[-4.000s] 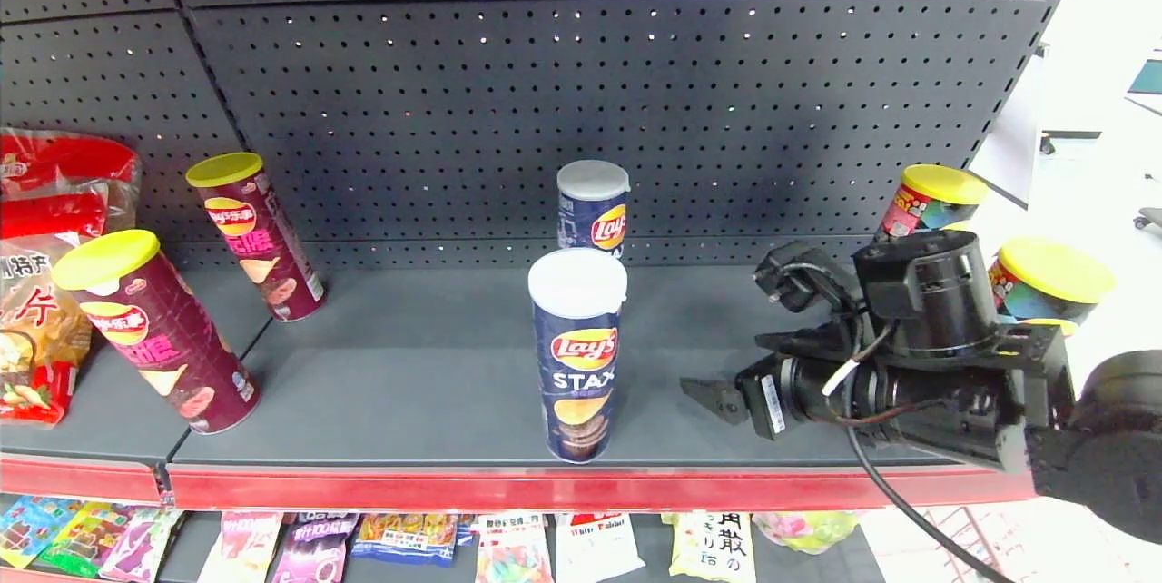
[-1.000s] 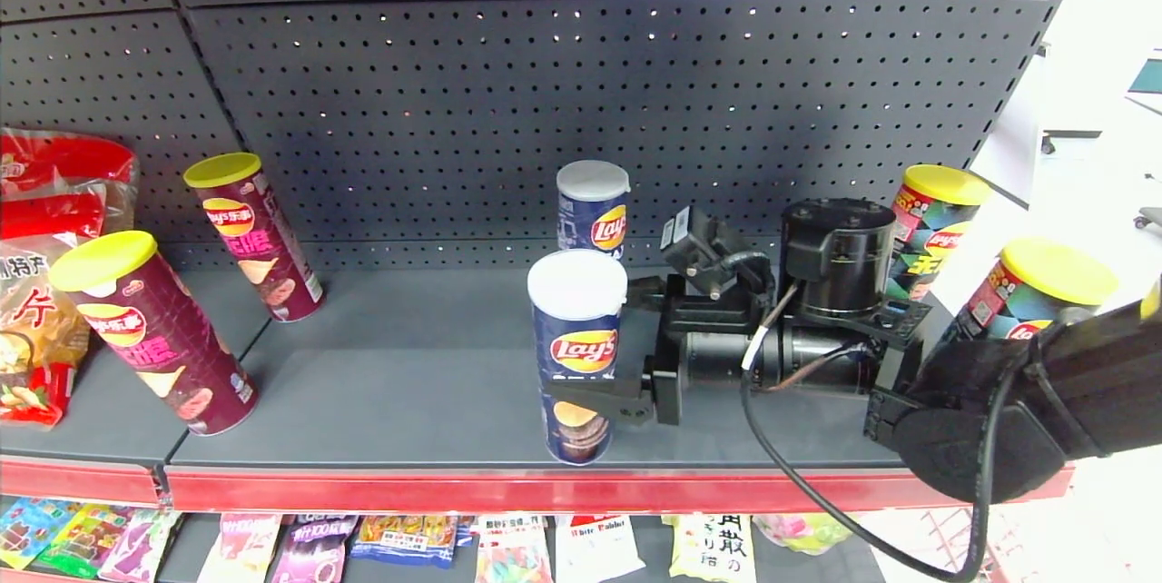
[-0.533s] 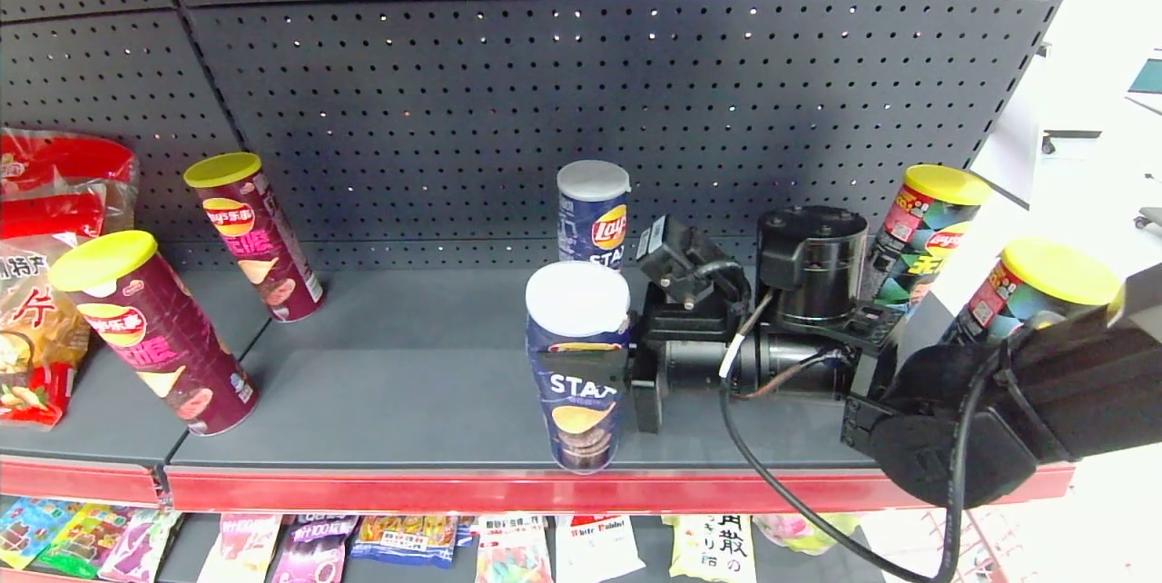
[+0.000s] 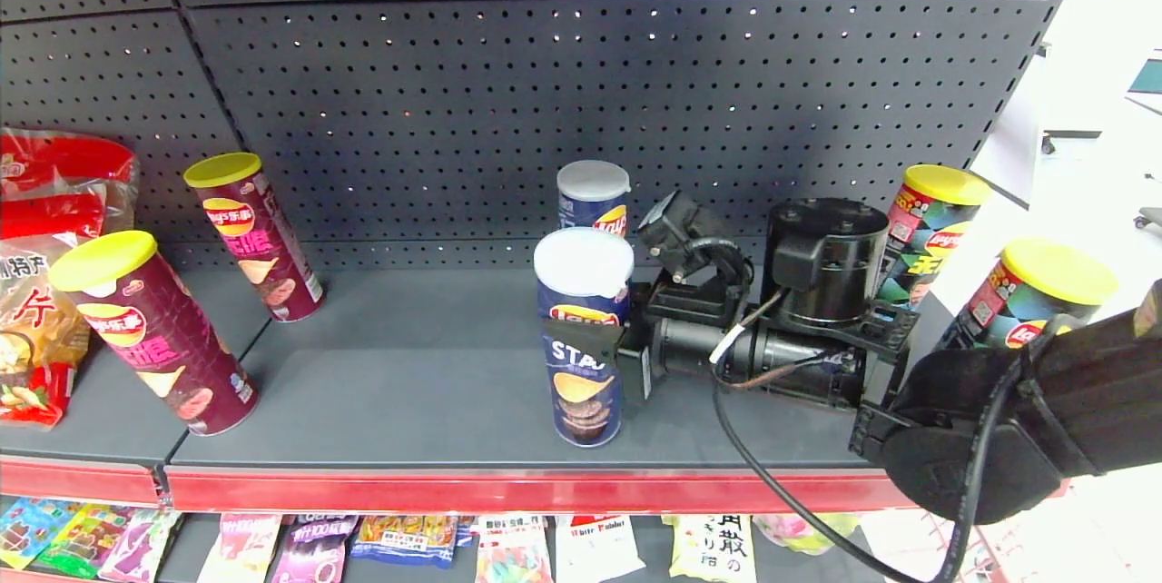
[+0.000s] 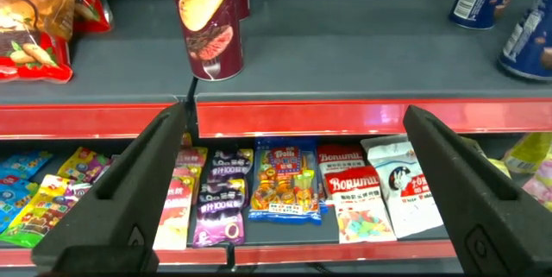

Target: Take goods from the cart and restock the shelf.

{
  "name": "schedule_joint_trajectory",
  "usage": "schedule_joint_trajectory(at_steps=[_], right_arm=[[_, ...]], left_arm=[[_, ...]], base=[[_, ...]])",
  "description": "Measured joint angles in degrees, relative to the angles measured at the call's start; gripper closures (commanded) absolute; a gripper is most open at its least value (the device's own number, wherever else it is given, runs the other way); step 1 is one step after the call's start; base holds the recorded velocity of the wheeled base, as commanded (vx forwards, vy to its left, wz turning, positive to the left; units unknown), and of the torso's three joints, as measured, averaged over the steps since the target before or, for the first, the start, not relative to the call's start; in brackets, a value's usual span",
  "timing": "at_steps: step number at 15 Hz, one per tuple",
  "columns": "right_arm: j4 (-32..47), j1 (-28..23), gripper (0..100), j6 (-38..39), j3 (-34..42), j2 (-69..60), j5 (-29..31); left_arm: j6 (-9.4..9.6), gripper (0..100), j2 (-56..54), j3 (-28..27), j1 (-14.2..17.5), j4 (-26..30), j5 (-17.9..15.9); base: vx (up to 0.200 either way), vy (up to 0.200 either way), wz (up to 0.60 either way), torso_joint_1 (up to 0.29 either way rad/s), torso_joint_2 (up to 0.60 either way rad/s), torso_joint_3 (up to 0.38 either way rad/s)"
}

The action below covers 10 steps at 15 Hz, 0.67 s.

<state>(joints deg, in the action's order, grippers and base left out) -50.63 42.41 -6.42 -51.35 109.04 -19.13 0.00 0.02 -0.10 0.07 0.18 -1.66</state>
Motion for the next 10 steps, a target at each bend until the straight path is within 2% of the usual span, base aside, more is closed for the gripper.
schedule_joint_trajectory(at_steps=[6,10], right_arm=[[-5.3,1.9,100,1.6,2.6,0.4,0.9],[-5.5,1.7,100,1.1,3.0,0.8,-2.8]], left_arm=[[0.00,0,0.0,0.0,0.0,0.0,0.0],[0.00,0,0.0,0.0,0.0,0.0,0.0]], base=[[0.000,0.000,0.00,0.000,0.00,0.000],[0.000,0.000,0.00,0.000,0.00,0.000]])
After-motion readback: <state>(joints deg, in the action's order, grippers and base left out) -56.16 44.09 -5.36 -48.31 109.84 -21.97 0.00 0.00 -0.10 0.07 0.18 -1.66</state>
